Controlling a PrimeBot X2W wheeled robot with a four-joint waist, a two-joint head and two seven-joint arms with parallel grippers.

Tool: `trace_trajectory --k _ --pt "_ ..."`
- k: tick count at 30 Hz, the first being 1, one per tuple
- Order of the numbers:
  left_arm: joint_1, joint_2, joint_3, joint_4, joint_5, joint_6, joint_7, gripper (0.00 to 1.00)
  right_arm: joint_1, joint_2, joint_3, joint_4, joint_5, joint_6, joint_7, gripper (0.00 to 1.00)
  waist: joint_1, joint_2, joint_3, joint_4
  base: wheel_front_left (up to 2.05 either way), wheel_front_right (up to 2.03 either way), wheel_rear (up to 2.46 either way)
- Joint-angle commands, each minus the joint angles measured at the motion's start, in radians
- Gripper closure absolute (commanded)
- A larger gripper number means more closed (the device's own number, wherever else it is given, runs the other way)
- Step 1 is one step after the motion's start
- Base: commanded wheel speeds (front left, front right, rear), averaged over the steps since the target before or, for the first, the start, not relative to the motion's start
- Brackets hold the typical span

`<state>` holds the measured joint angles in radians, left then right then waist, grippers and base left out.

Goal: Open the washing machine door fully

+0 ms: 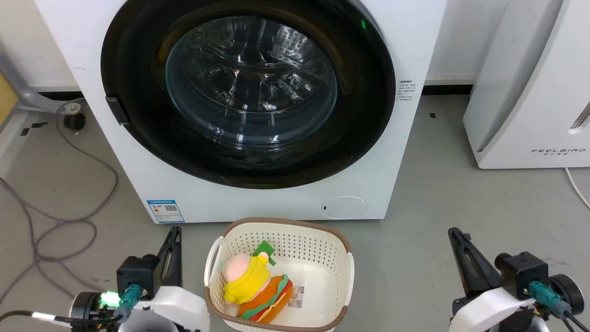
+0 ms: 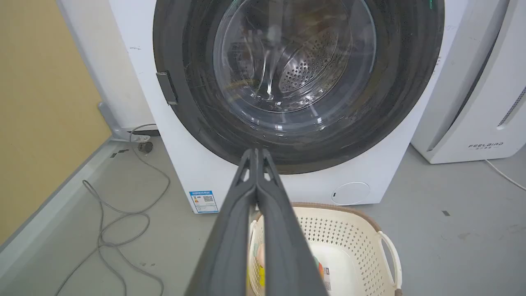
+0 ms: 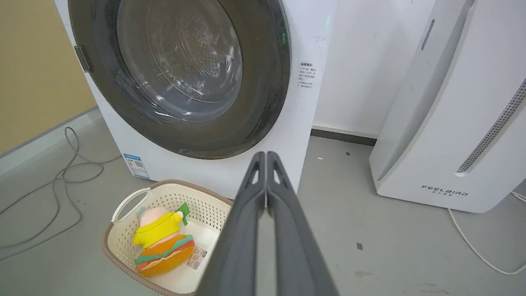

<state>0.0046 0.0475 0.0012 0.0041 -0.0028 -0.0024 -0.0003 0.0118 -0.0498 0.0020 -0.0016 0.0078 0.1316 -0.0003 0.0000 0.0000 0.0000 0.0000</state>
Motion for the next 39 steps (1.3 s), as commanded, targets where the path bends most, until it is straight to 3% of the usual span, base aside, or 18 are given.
trace_trajectory --k 1,16,17,31,32,33,39 --pt "-0.005 0.003 -0.001 -0.004 0.003 0.002 0.000 1.00 -0.012 0.000 -0.002 0.002 -0.008 -0.001 0.000 1.00 0.0000 0.0000 0.000 0.000 0.00 0.00 0.00" --pt "-0.005 0.003 -0.001 -0.004 0.003 0.002 0.000 1.00 -0.012 0.000 -0.002 0.002 -0.008 -0.001 0.000 1.00 0.0000 0.0000 0.000 0.000 0.00 0.00 0.00" --pt "0.000 0.000 0.000 0.000 0.000 0.000 0.000 0.00 0.000 0.000 0.000 0.000 0.000 0.000 0.000 0.00 0.0000 0.0000 0.000 0.000 0.00 0.00 0.00" --pt "-0.004 0.000 -0.018 0.026 -0.025 -0.007 -0.025 0.00 0.009 0.000 -0.005 0.015 0.017 0.000 -0.025 0.00 0.0000 0.0000 -0.001 -0.002 0.00 0.00 0.00" --pt "-0.004 0.000 -0.019 0.028 -0.027 -0.008 -0.027 0.00 0.009 0.000 -0.005 0.016 0.020 0.000 -0.027 0.04 0.0000 0.0000 -0.001 -0.002 0.00 0.00 0.00" --pt "-0.005 0.000 -0.020 0.030 -0.029 -0.008 -0.029 0.00 0.010 0.000 -0.005 0.016 0.022 0.000 -0.029 1.00 0.0000 0.0000 -0.001 -0.002 0.00 0.00 0.00" --pt "-0.005 0.000 -0.028 0.040 -0.041 -0.011 -0.041 0.00 0.016 0.000 -0.008 0.022 0.033 0.000 -0.041 1.00 0.0000 0.0000 -0.002 -0.003 0.00 0.00 0.00"
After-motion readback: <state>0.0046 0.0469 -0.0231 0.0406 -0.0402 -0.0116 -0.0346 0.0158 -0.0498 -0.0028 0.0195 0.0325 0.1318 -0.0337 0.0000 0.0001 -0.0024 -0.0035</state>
